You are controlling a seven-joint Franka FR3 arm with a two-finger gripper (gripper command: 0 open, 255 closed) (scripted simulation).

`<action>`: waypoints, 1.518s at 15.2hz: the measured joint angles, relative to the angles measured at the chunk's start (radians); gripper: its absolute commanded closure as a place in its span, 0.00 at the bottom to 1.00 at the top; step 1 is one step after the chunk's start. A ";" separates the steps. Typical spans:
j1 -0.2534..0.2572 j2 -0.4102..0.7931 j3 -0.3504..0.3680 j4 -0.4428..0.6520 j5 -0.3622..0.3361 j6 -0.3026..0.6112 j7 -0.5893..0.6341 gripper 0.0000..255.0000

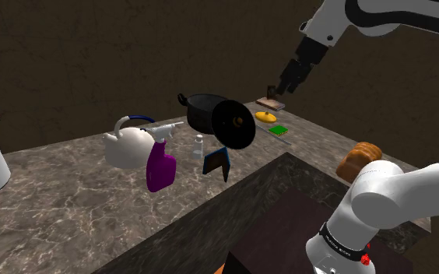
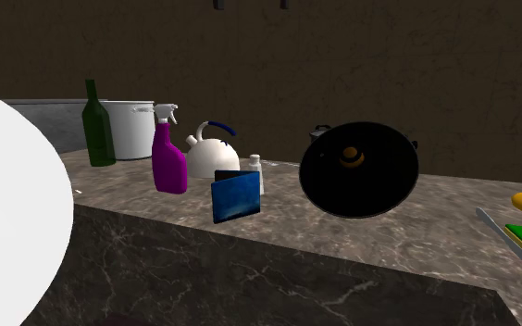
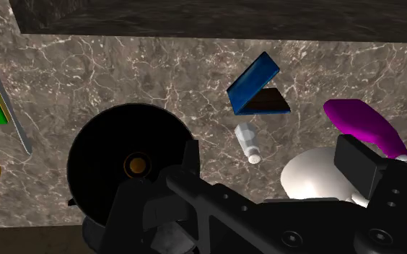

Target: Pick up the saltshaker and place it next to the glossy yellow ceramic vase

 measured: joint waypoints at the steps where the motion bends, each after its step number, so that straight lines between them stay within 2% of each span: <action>1: 0.000 0.000 0.000 0.000 0.000 0.000 0.000 0.00; 9: -0.023 0.132 0.125 -0.082 0.019 0.214 0.176 0.00; 13: -0.045 0.243 0.191 -0.089 0.012 0.329 0.277 0.00; 18: -0.082 0.419 0.277 -0.067 -0.027 0.474 0.424 0.00; 23: -0.125 0.611 0.350 -0.001 -0.116 0.580 0.592 0.00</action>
